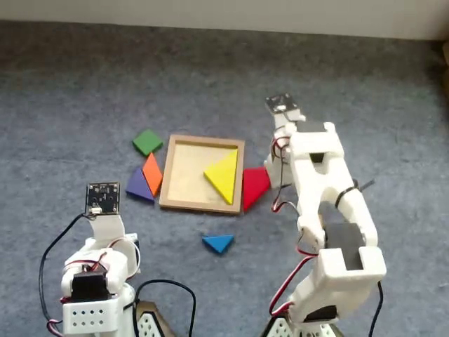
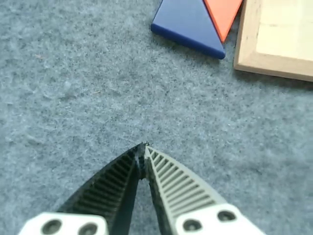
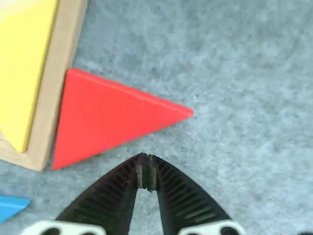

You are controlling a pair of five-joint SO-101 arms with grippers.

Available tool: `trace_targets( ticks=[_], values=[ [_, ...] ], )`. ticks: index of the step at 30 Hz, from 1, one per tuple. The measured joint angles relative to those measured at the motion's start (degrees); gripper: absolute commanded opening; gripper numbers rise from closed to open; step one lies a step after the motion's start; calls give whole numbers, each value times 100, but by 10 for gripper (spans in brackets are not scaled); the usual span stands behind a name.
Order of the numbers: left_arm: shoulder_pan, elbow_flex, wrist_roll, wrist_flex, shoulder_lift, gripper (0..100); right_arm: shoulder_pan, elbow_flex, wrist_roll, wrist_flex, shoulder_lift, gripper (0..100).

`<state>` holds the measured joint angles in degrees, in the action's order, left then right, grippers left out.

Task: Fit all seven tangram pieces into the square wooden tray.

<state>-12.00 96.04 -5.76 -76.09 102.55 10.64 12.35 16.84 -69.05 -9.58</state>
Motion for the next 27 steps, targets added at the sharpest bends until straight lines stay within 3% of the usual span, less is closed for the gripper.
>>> trace_targets(
  ticks=[4,9,14,21,27],
  values=[
    [0,0,0,0,0,7,404,0,-70,-431,316,14],
    [0,0,0,0,0,7,756,-35,-862,-484,510,14],
    [0,0,0,0,0,7,1073,-62,-1292,35,387,14],
    [0,0,0,0,0,7,1116,-70,-2022,466,-545,14],
    [0,0,0,0,0,7,1125,-185,-2154,475,-712,14]
  ],
)
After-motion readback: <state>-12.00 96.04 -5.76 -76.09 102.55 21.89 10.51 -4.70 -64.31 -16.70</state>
